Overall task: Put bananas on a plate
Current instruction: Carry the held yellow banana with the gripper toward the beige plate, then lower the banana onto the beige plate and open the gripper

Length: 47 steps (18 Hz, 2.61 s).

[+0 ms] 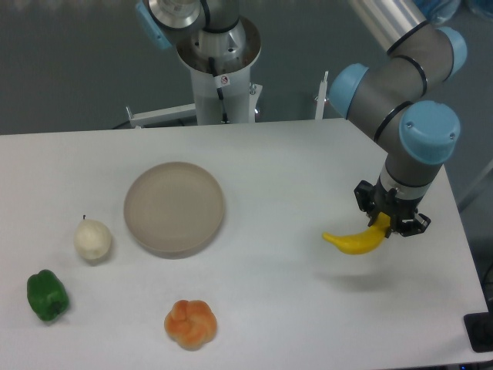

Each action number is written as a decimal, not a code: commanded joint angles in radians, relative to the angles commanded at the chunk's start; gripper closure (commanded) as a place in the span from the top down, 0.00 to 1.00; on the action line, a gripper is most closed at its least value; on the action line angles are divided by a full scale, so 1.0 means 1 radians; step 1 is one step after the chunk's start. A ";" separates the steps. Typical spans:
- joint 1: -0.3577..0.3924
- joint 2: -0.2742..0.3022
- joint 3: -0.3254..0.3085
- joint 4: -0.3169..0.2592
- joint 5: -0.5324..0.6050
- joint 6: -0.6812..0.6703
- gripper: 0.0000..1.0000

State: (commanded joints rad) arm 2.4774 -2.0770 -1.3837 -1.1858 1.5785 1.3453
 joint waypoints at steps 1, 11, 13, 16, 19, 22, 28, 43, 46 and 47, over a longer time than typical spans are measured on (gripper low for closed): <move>0.000 0.002 0.000 0.000 -0.002 0.000 0.06; -0.077 0.035 -0.035 -0.014 -0.003 -0.011 0.06; -0.110 0.043 -0.067 -0.008 -0.003 -0.017 0.06; -0.172 0.090 -0.135 -0.003 -0.009 -0.023 0.06; -0.234 0.147 -0.227 0.005 -0.005 -0.049 0.05; -0.322 0.170 -0.322 0.055 0.000 -0.086 0.06; -0.458 0.198 -0.409 0.052 0.008 -0.158 0.06; -0.535 0.143 -0.410 0.074 0.006 -0.230 0.96; -0.534 0.150 -0.390 0.068 0.005 -0.250 1.00; -0.534 0.153 -0.377 0.064 0.005 -0.250 1.00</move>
State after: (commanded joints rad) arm 1.9436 -1.9236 -1.7611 -1.1213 1.5831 1.0953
